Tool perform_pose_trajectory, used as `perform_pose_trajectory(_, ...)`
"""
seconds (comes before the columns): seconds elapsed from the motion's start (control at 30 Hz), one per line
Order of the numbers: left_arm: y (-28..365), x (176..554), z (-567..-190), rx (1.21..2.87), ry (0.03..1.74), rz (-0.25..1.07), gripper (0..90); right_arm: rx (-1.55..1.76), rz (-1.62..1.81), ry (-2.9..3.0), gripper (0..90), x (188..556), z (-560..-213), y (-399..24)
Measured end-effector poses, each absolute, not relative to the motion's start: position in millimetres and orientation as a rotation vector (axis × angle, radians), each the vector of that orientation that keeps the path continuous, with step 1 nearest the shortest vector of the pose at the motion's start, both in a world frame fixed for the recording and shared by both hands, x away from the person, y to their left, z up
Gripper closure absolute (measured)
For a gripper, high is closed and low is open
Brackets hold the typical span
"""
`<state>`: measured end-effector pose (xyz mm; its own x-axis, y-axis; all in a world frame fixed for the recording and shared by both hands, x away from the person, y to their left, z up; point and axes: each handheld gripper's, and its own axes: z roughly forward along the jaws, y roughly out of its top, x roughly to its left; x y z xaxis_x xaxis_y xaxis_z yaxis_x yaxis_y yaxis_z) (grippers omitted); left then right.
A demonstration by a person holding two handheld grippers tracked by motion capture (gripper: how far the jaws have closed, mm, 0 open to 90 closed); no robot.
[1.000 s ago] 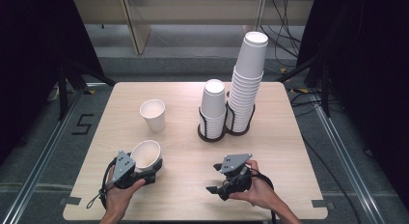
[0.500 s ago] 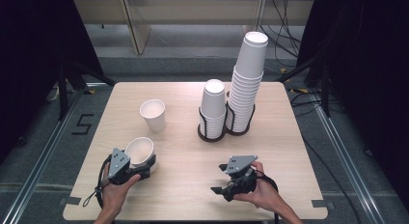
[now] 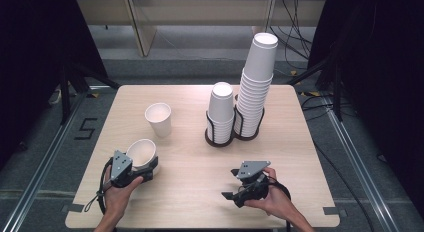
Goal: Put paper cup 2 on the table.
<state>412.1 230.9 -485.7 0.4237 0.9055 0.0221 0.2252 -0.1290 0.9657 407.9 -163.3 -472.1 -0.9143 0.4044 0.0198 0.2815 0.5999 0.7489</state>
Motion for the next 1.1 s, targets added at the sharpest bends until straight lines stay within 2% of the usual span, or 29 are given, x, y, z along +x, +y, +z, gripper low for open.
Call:
perform_pose_trajectory(0.7, 239.6, 424.6, -484.4, 1.585, 1.068, 0.791, 13.9, 0.621, 1.214, 2.652, 18.4, 406.2, -472.9, -169.3)
perform_pose_trajectory(1.1, 252.2, 445.5, -483.2, 1.578, 1.116, 0.846, 13.8, 0.638, 1.206, 2.639, 18.4, 405.8, -471.6, -174.8)
